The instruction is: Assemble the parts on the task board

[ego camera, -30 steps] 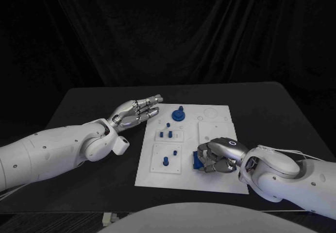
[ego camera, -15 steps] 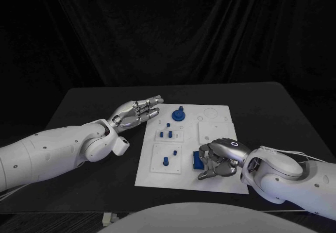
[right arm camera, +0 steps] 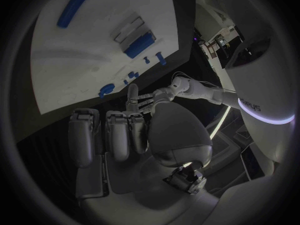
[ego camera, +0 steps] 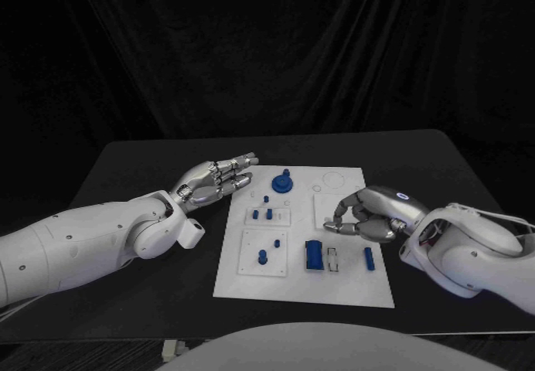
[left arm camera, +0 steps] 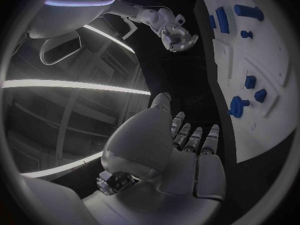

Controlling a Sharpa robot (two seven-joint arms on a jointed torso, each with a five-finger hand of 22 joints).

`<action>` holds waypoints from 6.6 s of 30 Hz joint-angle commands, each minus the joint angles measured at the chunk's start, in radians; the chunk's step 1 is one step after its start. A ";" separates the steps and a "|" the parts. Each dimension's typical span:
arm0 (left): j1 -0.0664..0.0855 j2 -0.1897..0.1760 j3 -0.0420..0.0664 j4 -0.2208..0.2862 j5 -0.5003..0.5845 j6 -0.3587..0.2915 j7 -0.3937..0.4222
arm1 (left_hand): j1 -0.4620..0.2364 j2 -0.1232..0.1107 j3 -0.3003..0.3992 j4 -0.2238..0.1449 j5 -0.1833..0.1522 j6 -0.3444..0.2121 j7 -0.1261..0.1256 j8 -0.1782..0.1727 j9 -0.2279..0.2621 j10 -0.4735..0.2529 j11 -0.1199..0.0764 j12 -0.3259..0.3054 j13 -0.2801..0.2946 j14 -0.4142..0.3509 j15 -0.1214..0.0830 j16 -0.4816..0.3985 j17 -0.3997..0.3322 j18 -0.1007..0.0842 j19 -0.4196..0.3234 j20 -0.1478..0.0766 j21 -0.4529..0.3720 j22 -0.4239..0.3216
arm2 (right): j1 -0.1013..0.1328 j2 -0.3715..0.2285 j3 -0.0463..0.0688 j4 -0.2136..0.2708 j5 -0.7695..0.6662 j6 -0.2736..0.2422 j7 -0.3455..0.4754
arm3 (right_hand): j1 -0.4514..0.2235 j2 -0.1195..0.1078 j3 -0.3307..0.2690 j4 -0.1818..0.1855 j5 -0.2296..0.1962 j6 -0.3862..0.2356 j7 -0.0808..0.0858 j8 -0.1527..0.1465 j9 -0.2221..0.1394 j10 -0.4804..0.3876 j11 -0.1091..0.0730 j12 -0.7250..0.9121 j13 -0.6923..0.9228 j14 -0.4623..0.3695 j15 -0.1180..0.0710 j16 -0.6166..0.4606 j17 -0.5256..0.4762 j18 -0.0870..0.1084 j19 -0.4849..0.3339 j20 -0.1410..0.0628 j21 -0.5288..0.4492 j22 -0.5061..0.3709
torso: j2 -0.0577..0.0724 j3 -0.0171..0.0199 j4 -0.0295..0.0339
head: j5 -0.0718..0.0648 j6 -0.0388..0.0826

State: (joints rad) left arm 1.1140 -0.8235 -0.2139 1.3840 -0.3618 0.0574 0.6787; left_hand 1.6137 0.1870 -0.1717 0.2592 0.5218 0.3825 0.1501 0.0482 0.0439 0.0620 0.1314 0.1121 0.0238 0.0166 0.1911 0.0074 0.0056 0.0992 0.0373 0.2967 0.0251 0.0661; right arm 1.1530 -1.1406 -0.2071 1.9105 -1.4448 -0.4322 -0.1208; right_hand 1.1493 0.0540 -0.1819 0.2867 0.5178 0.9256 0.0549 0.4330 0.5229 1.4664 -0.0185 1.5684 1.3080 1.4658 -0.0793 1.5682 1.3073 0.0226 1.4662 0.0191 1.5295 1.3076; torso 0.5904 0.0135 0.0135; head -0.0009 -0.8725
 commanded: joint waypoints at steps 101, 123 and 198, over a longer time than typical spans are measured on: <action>-0.020 0.005 0.001 -0.004 0.003 -0.020 0.072 | -0.013 -0.019 0.010 0.013 0.005 -0.267 -0.138 -0.027 -0.024 -0.015 0.013 -0.013 -0.002 -0.015 -0.017 -0.006 -0.005 0.077 -0.024 -0.004 -0.015 -0.041 | -0.001 0.104 0.000 -0.162 0.207 0.537 -0.527 | 0.123 -0.051 0.177 -0.207 0.110 -0.001 0.008 -0.075 0.026 0.104 0.007 0.002 0.263 0.101 0.004 -0.006 0.246 0.028 0.036 0.013 -0.178 0.189 | 0.001 -0.0004 0.0003 | -0.030 0.000; -0.022 0.009 0.001 -0.009 0.003 -0.012 0.060 | -0.011 -0.018 0.012 0.012 0.006 -0.253 -0.122 -0.025 -0.022 -0.014 0.014 -0.012 -0.002 -0.014 -0.016 -0.006 -0.004 0.076 -0.024 -0.003 -0.014 -0.041 | 0.006 0.080 0.001 -0.129 0.585 0.439 -0.521 | 0.088 -0.046 0.227 -0.221 0.163 -0.023 -0.002 -0.014 0.074 0.104 -0.002 0.002 0.263 0.098 -0.004 -0.013 0.234 0.035 0.027 0.006 -0.211 0.180 | 0.000 0.0001 -0.0004 | -0.027 0.000; -0.025 0.020 0.001 -0.015 0.003 0.008 0.042 | -0.008 -0.016 0.014 0.009 0.007 -0.249 -0.116 -0.024 -0.022 -0.014 0.016 -0.011 -0.002 -0.014 -0.017 -0.006 -0.004 0.075 -0.023 -0.002 -0.014 -0.040 | 0.044 0.165 0.000 -0.166 0.736 0.357 -0.510 | 0.048 -0.056 0.273 -0.235 0.103 -0.057 0.004 0.007 0.082 0.104 0.003 0.002 0.263 0.095 -0.001 -0.020 0.222 0.041 0.019 0.009 -0.245 0.171 | 0.001 -0.0002 0.0007 | -0.034 0.000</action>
State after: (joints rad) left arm 1.0910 -0.8048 -0.2138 1.3664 -0.3618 0.0568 0.6787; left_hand 1.6016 0.1751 -0.1622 0.2688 0.5255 0.1343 0.0269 0.0193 0.0203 0.0463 0.1430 0.0958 0.0207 0.0040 0.1680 0.0037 0.0020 0.1625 0.0173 0.2877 0.0110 0.0250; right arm 1.1992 -0.9760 -0.2068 1.7431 -0.6909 -0.0848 -0.6218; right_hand 1.2047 -0.0001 0.0832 0.0524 0.6243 0.8737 0.0590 0.4365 0.6049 1.4631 -0.0158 1.5682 1.3078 1.4668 -0.0822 1.5528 1.3073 0.0548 1.4641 0.0333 1.2882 1.3079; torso 0.5916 0.0134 0.0150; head -0.0354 -0.8725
